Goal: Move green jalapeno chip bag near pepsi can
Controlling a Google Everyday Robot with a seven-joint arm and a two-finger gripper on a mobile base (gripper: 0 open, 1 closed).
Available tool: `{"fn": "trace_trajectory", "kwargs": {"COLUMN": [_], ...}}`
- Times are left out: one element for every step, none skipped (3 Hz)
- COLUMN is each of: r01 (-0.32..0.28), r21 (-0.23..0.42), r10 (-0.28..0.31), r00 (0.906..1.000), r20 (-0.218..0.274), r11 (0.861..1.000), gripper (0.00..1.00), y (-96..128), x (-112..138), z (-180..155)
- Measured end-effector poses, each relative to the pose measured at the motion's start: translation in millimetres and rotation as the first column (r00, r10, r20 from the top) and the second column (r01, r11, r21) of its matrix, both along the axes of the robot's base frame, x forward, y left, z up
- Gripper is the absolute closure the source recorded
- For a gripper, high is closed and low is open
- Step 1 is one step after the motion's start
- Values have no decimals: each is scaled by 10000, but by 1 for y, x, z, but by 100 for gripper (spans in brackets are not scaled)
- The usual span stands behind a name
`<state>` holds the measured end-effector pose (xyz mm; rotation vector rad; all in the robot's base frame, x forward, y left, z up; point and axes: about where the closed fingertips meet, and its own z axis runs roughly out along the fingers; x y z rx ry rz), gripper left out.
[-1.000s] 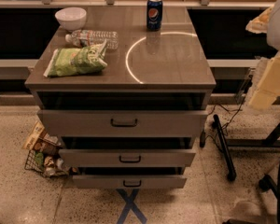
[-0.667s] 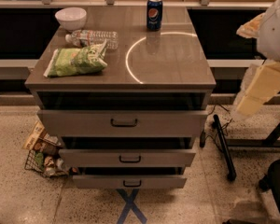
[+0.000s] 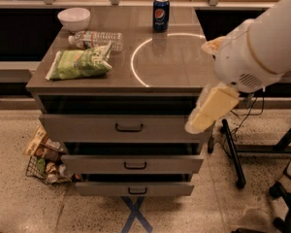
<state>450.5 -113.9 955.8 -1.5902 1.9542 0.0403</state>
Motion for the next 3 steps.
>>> {"fn": "trace_trajectory", "kwargs": {"r01": [129, 677, 1390], "r21": [510, 495, 755], "r10": [-115, -637, -1299], "r00": [9995, 9950, 9849], "r20": [-278, -774, -1145], "r11": [9986, 9965, 9874], "gripper": [0, 0, 0], "y": [37, 72, 77], "x": [22, 48, 49], "z": [-19, -43, -44]}}
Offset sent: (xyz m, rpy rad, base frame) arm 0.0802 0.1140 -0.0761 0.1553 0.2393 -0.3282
